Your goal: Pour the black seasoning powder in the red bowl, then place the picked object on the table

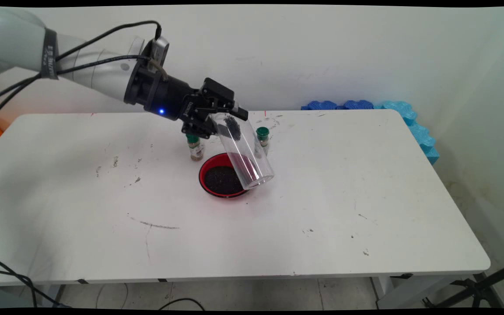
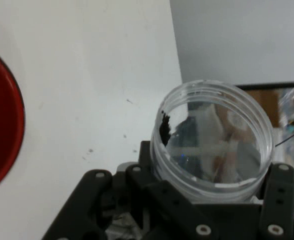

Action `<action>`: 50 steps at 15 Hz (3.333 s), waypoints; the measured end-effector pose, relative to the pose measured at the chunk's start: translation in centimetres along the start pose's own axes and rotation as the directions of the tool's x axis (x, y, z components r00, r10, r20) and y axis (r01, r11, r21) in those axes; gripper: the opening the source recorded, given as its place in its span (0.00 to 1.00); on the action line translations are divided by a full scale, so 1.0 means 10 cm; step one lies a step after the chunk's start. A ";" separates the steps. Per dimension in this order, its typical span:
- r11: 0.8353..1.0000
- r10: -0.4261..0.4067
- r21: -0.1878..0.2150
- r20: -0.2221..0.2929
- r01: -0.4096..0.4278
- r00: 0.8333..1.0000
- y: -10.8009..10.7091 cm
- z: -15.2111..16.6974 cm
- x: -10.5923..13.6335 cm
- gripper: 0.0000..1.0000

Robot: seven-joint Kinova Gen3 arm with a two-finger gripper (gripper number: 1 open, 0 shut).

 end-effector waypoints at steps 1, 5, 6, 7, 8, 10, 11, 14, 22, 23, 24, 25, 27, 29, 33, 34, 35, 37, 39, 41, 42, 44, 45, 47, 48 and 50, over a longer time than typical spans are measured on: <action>0.998 0.059 0.012 0.005 -0.059 0.998 0.04 0.00 0.01 0.00; 0.978 0.202 0.042 0.014 -0.202 0.979 0.16 0.01 0.04 0.00; 0.968 0.245 0.049 0.014 -0.245 0.970 0.20 0.02 0.05 0.00; 0.959 0.277 0.052 0.013 -0.277 0.961 0.23 0.02 0.06 0.00; 0.943 0.329 0.055 0.011 -0.329 0.944 0.28 0.03 0.07 0.00; 0.912 0.406 0.058 0.009 -0.406 0.914 0.35 0.04 0.07 0.00; 0.887 0.459 0.060 0.006 -0.458 0.889 0.39 0.05 0.07 0.00; 0.809 0.585 0.067 0.006 -0.584 0.811 0.49 0.07 0.05 0.00; 0.527 0.847 0.055 0.053 -0.848 0.529 0.70 0.13 -0.09 0.00; 0.501 0.862 0.057 0.051 -0.864 0.504 0.72 0.13 -0.10 0.00; 0.485 0.872 0.060 0.046 -0.873 0.488 0.75 0.14 -0.11 0.00; 0.471 0.880 0.064 0.041 -0.880 0.474 0.77 0.14 -0.13 0.00; 0.451 0.890 0.070 0.035 -0.890 0.454 0.81 0.15 -0.15 0.00; 0.434 0.899 0.071 0.031 -0.898 0.437 0.84 0.16 -0.18 0.00; 0.415 0.908 0.072 0.026 -0.907 0.417 0.88 0.17 -0.23 0.00; 0.410 0.910 0.071 0.025 -0.909 0.413 0.89 0.18 -0.25 0.00; 0.406 0.912 0.071 0.025 -0.911 0.409 0.89 0.18 -0.26 0.00; 0.400 0.915 0.070 0.025 -0.914 0.403 0.90 0.19 -0.29 0.00; 0.397 0.917 0.069 0.026 -0.915 0.399 0.89 0.20 -0.31 0.00; 0.394 0.917 0.070 0.029 -0.916 0.397 0.87 0.22 -0.34 0.00; 0.393 0.918 0.071 0.032 -0.917 0.396 0.85 0.23 -0.36 0.00; 0.391 0.918 0.073 0.038 -0.917 0.394 0.78 0.27 -0.39 0.00; 0.390 0.918 0.073 0.042 -0.918 0.394 0.74 0.29 -0.41 0.00; 0.389 0.918 0.073 0.049 -0.918 0.393 0.64 0.36 -0.46 0.00; 0.388 0.919 0.072 0.052 -0.919 0.392 0.60 0.39 -0.49 0.00; 0.386 0.919 0.070 0.056 -0.920 0.390 0.53 0.44 -0.53 0.00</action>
